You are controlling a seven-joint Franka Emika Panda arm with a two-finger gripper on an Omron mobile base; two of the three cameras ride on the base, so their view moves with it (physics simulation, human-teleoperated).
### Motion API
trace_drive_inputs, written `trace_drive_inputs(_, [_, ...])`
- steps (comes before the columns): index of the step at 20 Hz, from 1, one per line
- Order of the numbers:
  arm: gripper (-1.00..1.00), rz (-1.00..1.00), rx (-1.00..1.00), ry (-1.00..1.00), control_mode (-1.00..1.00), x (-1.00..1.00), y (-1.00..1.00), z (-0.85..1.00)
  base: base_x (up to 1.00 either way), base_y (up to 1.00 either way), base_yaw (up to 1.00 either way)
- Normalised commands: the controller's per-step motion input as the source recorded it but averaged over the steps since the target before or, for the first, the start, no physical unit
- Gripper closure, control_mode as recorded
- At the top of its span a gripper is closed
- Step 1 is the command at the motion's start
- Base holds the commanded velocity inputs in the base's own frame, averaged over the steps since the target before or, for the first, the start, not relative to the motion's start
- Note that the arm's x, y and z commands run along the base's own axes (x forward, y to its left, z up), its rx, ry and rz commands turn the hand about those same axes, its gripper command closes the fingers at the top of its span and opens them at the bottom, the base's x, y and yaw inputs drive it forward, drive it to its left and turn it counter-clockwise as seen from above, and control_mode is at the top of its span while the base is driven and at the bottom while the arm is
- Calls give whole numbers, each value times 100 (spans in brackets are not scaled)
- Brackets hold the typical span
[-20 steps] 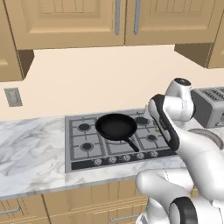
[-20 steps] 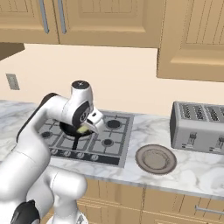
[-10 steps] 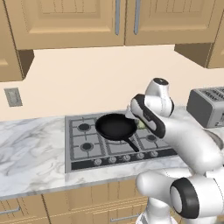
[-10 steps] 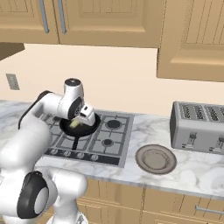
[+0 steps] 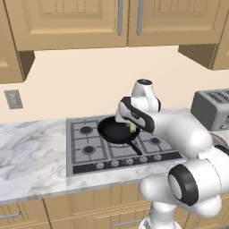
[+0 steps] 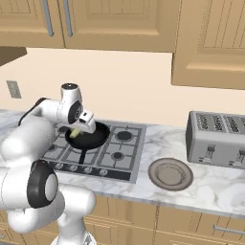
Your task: Pick up the butter stick and place it in the pan. Then turn on the burner for the pan.
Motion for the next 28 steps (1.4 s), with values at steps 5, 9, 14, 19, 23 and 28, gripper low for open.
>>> trace_drive_inputs(5, [100,1,-6,3,-100,28,19,-41,0,0,0])
trace_drive_inputs(9, [100,2,0,0,-100,29,4,-22,0,0,0])
trace_drive_inputs(14, [100,3,0,0,-100,38,1,-26,0,0,0])
trace_drive_inputs(19, [100,2,0,4,-100,41,4,-23,0,0,0])
trace_drive_inputs(23, [100,2,0,2,-100,39,6,-26,0,0,0])
trace_drive_inputs(28, [100,3,0,5,-100,22,1,-22,0,0,0])
